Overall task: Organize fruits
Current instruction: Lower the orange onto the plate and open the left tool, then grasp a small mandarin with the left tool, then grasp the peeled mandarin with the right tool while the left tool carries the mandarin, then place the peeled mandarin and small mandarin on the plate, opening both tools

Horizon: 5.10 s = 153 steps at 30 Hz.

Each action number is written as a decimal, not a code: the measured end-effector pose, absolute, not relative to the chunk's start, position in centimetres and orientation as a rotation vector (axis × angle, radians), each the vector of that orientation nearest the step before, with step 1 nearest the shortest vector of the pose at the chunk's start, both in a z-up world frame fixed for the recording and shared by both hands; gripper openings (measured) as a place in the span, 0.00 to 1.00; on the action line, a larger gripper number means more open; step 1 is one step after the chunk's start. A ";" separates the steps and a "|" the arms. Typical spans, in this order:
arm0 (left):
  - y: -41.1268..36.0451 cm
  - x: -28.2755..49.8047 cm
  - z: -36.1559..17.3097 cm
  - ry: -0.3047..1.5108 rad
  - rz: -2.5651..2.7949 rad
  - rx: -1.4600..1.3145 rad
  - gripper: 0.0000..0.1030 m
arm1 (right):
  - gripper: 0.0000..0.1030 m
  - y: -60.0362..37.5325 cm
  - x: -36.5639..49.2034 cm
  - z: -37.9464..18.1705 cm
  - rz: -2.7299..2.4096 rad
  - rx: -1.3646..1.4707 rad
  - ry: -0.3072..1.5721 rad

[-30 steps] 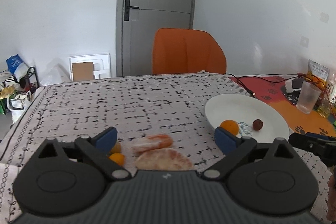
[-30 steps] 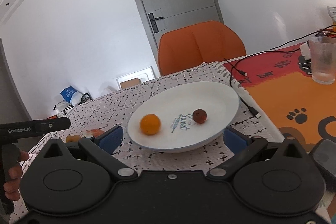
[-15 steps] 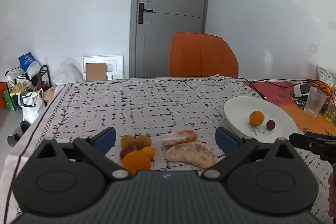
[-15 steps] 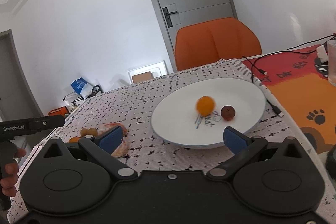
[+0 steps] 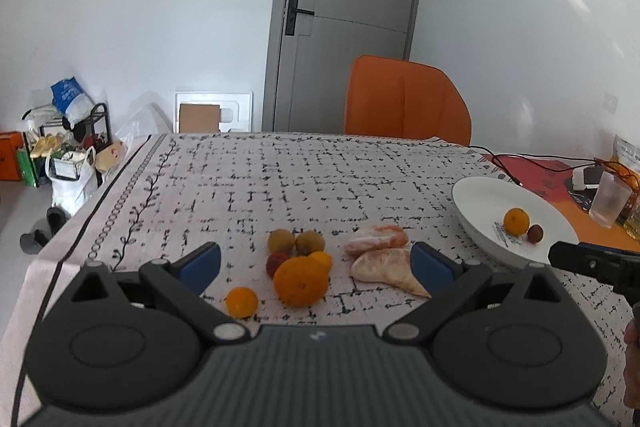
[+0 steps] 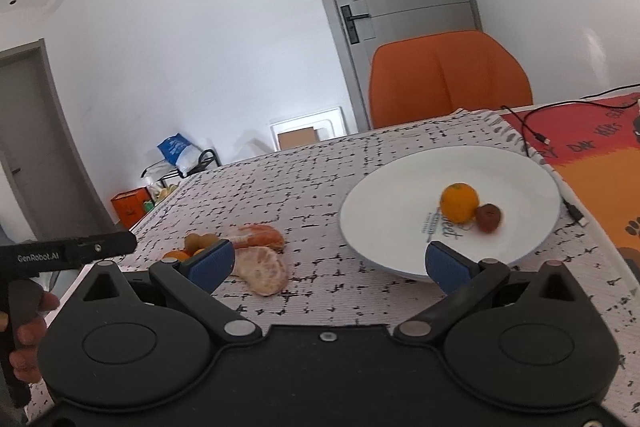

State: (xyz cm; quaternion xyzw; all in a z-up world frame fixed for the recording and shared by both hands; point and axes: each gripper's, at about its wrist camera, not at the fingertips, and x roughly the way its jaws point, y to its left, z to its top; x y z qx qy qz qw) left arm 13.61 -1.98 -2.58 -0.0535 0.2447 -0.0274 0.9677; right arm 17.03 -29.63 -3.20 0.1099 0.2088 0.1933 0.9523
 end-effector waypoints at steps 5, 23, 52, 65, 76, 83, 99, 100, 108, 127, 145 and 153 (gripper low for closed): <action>-1.4 13.4 -3.3 0.497 -0.038 -0.129 0.97 | 1.00 -28.6 17.2 -3.3 0.422 0.204 0.434; 1.7 14.2 -5.9 0.534 0.020 -0.185 0.80 | 0.93 -25.0 18.5 -3.6 0.521 0.146 0.452; 3.2 16.0 -8.1 0.584 0.052 -0.256 0.21 | 0.72 -19.4 23.4 -5.2 0.592 0.035 0.561; 3.5 14.9 -7.6 0.560 0.053 -0.271 0.21 | 0.62 -19.7 21.3 -5.6 0.619 0.050 0.588; 3.6 13.9 -7.3 0.548 0.045 -0.280 0.21 | 0.62 -19.7 21.7 -5.5 0.592 0.049 0.587; 3.9 13.8 -7.4 0.545 0.034 -0.302 0.21 | 0.61 -18.4 22.9 -6.0 0.580 -0.006 0.588; 3.7 13.8 -7.1 0.548 0.029 -0.302 0.21 | 0.36 -17.6 22.5 -6.4 0.557 -0.089 0.568; 3.6 13.7 -6.9 0.545 0.027 -0.299 0.21 | 0.36 -17.7 22.3 -6.3 0.562 -0.086 0.564; 2.1 13.7 -6.0 0.527 -0.007 -0.275 0.21 | 0.35 -19.5 20.9 -5.5 0.565 -0.040 0.532; -2.8 14.6 -4.0 0.479 -0.092 -0.212 0.21 | 0.35 -25.0 19.6 -3.4 0.491 0.053 0.455; -7.9 16.7 -2.9 0.470 -0.191 -0.154 0.21 | 0.35 -31.4 20.5 -3.9 0.338 0.120 0.425; -9.2 17.6 -3.0 0.477 -0.212 -0.140 0.21 | 0.35 -33.9 21.1 -4.5 0.265 0.130 0.426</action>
